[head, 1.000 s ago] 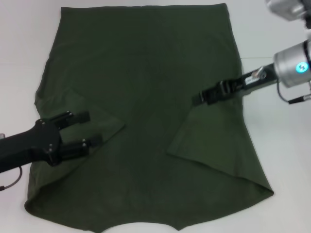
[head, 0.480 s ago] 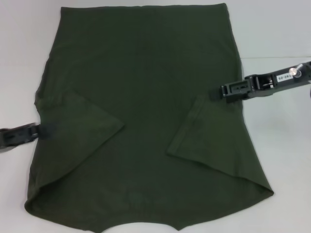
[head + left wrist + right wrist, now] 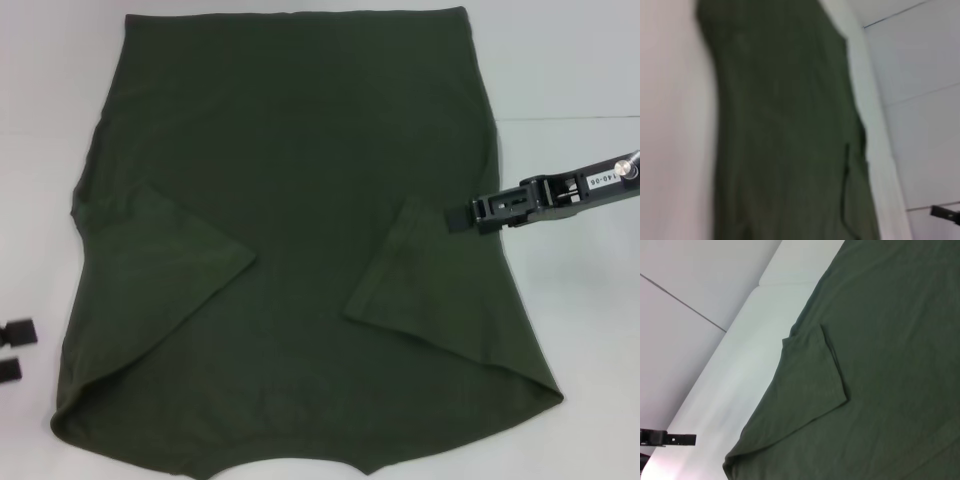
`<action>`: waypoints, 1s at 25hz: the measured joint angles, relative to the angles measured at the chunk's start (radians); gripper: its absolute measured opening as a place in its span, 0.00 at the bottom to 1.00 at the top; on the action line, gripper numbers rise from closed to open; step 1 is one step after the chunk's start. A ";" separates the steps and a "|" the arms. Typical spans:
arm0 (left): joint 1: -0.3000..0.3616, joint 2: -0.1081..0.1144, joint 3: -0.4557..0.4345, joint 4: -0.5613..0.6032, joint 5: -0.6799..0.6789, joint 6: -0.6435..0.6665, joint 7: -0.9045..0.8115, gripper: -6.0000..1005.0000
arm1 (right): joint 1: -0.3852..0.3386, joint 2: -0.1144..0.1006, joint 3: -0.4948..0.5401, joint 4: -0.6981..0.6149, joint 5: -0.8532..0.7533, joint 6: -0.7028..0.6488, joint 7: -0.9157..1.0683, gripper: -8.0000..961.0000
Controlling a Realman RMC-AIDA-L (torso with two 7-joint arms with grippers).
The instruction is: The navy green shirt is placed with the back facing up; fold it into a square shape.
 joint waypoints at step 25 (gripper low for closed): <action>-0.050 -0.002 0.044 -0.087 0.152 -0.157 -0.083 0.88 | -0.008 -0.003 -0.003 0.004 -0.015 -0.001 -0.026 0.96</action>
